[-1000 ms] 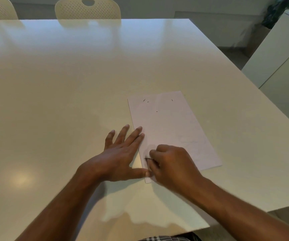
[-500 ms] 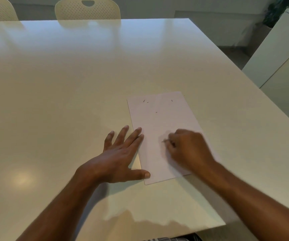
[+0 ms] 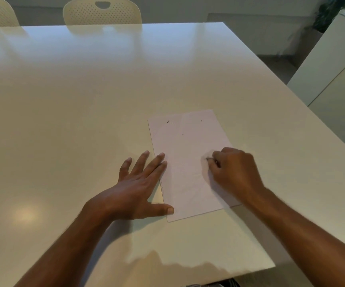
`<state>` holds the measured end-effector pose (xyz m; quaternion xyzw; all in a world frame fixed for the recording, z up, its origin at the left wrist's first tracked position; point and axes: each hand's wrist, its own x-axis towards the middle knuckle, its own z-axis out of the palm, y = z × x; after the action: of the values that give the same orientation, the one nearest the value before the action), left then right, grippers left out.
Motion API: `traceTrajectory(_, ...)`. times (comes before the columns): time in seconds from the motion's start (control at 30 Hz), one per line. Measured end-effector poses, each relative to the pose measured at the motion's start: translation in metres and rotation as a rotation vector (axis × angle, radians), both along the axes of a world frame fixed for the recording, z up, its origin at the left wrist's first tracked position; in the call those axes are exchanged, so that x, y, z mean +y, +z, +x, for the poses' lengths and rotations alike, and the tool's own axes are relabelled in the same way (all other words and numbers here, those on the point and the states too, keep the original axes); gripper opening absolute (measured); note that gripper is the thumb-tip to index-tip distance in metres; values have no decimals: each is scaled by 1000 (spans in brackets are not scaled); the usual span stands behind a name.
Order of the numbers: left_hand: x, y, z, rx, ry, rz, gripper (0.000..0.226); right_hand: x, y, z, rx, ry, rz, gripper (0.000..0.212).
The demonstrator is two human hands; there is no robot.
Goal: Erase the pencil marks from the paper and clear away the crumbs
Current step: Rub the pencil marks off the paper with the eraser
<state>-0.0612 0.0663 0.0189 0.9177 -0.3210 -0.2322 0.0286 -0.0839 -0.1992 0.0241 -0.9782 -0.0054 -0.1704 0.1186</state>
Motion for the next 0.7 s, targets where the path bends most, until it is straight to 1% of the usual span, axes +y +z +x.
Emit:
traceTrajectory(0.1,-1,1,0,11,-1,10,114,38,-3,-33,54,176,54,22)
traceTrajectory(0.17,-1,2,0,13,1,5,114,33,-8,-33,46,221,80,19)
traceTrajectory(0.23,-2,2,0,21,-3,4,114,8,-11,-15,-3,109,93,16)
traceTrajectory(0.3,-2,2,0,30,2,1,114,-12,-16,-4,12,24,136,20)
traceTrajectory(0.37,-2,2,1,44,13,-11,115,-16,-20,-5,4,18,222,18)
traceTrajectory(0.53,-5,9,2,90,43,7,116,-15,-23,-6,11,-15,346,16)
traceTrajectory(0.6,-6,18,4,87,49,16,110,-16,-23,-6,6,-6,365,14)
traceTrajectory(0.63,-9,22,7,59,70,-10,104,-16,-23,-7,6,5,363,15)
traceTrajectory(0.7,-24,23,16,-59,154,-159,84,-16,-24,-7,5,13,365,17)
